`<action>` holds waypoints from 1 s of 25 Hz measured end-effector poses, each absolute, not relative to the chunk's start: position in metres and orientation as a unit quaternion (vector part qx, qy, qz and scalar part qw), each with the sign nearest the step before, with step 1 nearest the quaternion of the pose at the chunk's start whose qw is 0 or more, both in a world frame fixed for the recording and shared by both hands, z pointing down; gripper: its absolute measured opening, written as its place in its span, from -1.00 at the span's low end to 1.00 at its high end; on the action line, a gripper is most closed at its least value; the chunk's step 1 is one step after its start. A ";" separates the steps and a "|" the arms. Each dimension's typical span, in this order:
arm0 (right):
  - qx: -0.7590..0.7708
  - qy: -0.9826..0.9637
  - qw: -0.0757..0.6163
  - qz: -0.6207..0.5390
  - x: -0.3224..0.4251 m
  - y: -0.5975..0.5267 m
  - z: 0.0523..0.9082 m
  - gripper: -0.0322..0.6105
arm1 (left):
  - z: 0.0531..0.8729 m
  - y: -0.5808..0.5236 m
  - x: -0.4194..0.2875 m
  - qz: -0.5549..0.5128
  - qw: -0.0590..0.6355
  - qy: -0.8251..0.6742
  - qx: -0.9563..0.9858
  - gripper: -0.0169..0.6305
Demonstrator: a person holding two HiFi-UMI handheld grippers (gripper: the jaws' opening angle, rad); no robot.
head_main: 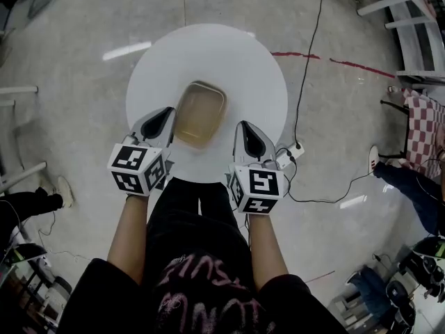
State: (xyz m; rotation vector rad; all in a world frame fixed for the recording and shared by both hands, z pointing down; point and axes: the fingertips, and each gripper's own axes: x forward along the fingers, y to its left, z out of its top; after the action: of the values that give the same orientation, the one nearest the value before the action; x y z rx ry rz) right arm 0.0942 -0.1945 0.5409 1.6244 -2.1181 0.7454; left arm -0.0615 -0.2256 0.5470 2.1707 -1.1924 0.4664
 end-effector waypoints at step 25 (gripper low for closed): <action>0.583 -0.789 0.109 0.163 0.109 -0.154 0.408 -0.89 | 0.410 -0.178 -0.056 0.101 0.207 -0.485 0.844 -0.90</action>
State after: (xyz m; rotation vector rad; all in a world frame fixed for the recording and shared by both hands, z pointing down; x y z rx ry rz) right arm 0.1085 -0.1537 0.4075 1.7135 -2.3189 0.4807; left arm -0.0557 -0.1785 0.4105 2.3501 -1.3500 0.2819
